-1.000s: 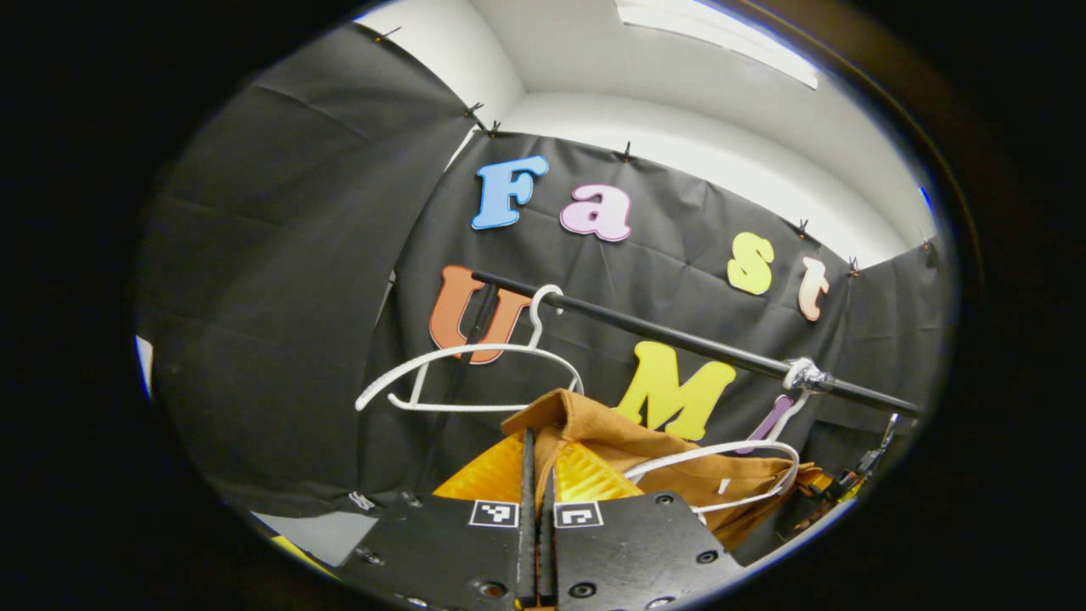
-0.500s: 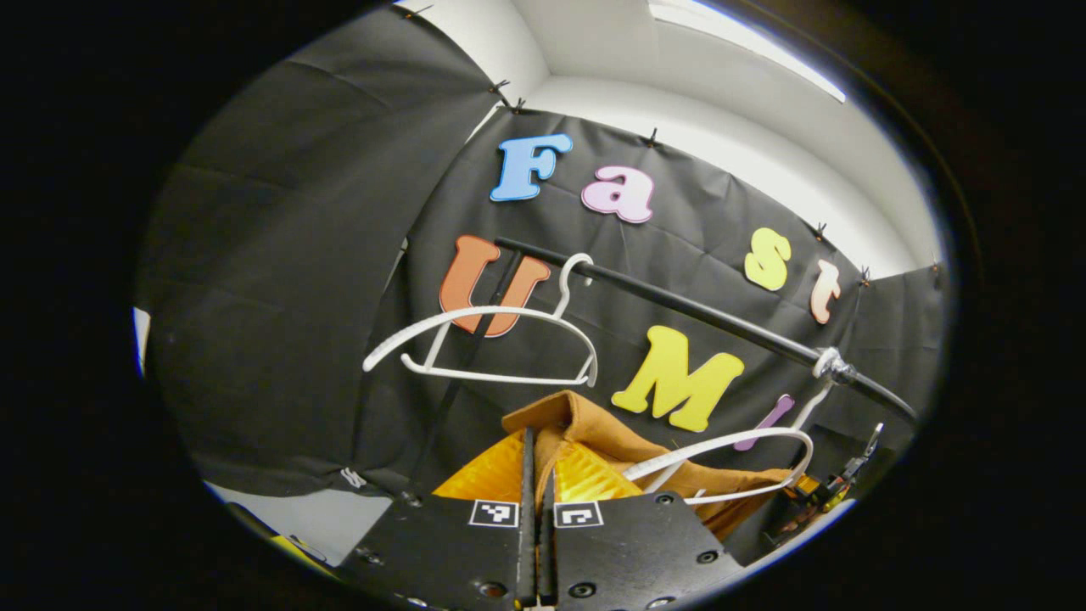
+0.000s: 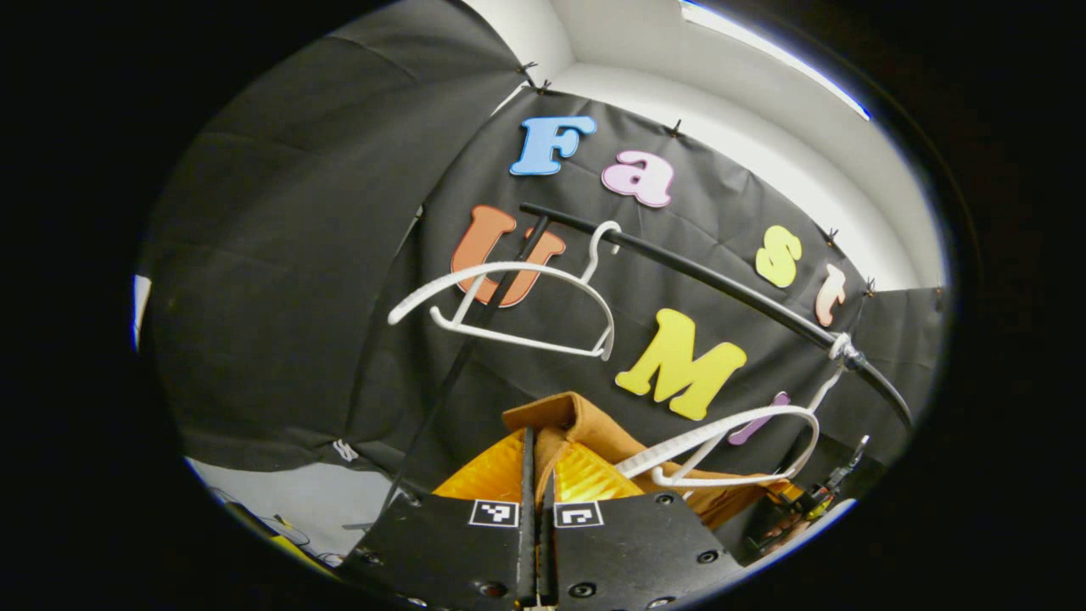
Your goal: Grasp the clothes on the hanger with both hands and then place them into the laundry hamper below.
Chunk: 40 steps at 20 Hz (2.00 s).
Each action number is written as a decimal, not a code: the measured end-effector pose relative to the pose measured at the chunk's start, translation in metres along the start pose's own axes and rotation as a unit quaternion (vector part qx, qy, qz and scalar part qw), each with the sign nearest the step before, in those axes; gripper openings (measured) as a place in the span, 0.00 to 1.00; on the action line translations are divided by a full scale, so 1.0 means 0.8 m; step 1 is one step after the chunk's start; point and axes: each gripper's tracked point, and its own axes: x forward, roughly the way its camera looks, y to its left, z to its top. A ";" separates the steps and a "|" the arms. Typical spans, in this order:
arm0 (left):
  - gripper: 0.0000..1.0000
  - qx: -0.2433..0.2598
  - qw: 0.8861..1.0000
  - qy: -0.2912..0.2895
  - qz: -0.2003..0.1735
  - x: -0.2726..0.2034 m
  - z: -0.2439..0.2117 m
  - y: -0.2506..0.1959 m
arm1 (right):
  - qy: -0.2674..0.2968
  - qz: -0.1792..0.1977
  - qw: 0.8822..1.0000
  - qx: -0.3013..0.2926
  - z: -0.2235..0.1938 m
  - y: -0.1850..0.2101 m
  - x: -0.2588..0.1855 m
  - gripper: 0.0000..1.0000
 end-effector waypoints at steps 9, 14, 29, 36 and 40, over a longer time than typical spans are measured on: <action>0.01 0.017 1.000 0.017 0.002 -0.036 -0.045 0.013 | 0.019 -0.023 0.999 -0.029 -0.036 -0.021 -0.028 0.04; 0.01 0.039 0.999 0.016 -0.015 -0.051 -0.053 0.003 | 0.035 -0.023 0.998 -0.051 -0.067 -0.014 -0.054 0.04; 0.02 0.121 0.980 0.016 -0.155 -0.103 -0.070 -0.117 | 0.062 0.072 0.989 -0.110 -0.120 0.101 -0.162 0.03; 0.01 0.162 0.964 0.021 -0.212 -0.121 -0.079 -0.175 | 0.085 0.155 0.976 -0.124 -0.135 0.181 -0.199 0.03; 0.01 0.181 0.952 0.018 -0.245 -0.133 -0.078 -0.208 | 0.100 0.211 0.966 -0.115 -0.138 0.227 -0.219 0.04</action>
